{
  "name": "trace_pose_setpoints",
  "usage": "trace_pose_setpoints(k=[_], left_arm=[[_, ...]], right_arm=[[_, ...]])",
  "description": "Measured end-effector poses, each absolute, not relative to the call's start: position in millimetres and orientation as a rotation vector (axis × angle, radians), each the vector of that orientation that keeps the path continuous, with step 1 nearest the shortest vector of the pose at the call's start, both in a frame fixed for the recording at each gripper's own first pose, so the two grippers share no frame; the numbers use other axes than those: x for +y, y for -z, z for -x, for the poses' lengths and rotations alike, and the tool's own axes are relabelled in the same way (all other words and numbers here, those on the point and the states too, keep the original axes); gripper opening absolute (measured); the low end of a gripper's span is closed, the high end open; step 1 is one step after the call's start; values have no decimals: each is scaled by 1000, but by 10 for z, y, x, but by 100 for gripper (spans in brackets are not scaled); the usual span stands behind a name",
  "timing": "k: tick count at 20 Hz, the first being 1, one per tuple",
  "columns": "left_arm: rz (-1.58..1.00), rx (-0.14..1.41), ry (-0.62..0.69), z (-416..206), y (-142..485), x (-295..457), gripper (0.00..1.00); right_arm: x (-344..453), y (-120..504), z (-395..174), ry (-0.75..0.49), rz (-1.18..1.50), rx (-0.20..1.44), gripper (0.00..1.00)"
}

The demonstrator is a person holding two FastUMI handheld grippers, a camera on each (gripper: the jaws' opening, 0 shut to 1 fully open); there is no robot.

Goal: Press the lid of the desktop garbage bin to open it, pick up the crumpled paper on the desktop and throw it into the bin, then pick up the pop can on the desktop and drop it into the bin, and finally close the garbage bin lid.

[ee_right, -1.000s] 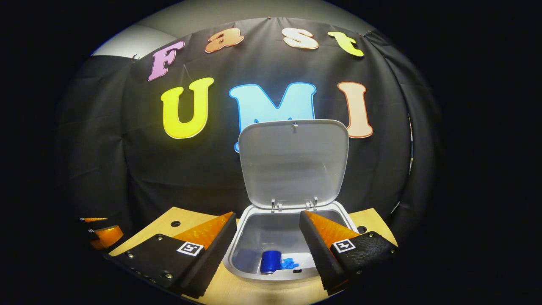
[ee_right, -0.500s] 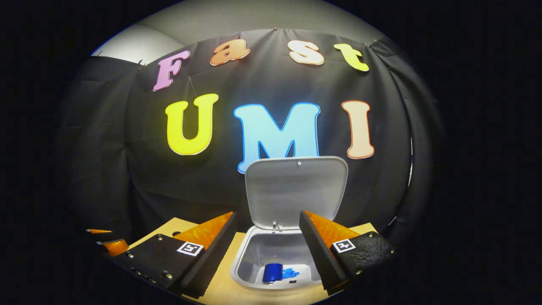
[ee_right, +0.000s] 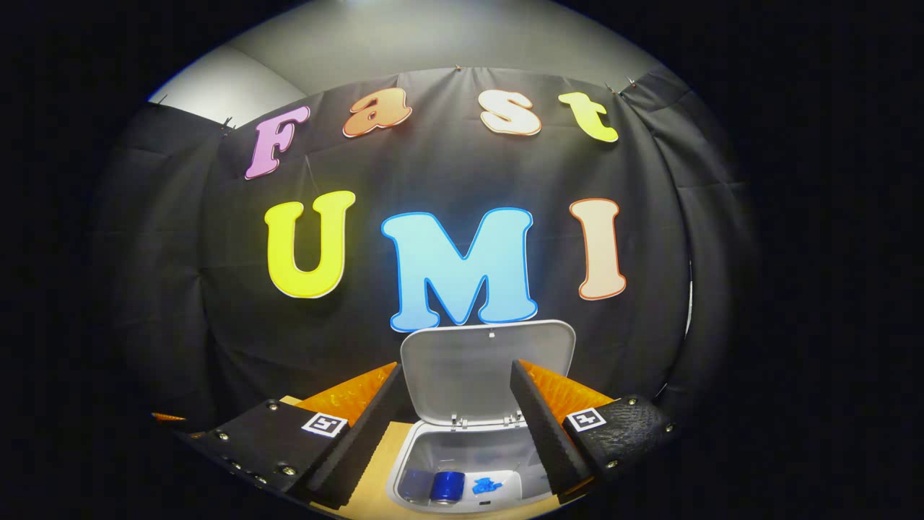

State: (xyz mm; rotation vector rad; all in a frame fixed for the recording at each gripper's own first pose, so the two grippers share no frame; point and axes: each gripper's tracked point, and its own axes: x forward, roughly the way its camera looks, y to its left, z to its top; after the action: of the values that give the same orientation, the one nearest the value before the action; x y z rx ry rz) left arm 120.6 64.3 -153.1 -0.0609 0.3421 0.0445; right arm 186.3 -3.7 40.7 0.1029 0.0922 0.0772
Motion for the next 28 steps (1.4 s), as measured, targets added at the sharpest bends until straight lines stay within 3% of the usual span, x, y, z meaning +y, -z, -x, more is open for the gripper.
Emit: trace_pose_setpoints(k=[13,23,24,26,27,28], left_arm=[[66,336,-83,-1026,1493,787,68],[65,340,-116,-1007,1545,975,69],[64,341,-119,-1006,1552,995,81],[64,344,-121,-1025,1567,1004,81],[65,344,-122,-1030,1572,1004,68],[67,344,-122,-1037,1576,1010,68]], right_arm=[[-180,-729,-2198,-46,-75,28,95],[-200,-538,-2614,-30,-47,65,95],[-198,-490,-2649,-29,-42,76,95],[-179,-418,-2682,-34,-41,93,95],[-182,-439,-2701,-29,-44,86,95],[-185,-411,-2710,-31,-47,91,95]])
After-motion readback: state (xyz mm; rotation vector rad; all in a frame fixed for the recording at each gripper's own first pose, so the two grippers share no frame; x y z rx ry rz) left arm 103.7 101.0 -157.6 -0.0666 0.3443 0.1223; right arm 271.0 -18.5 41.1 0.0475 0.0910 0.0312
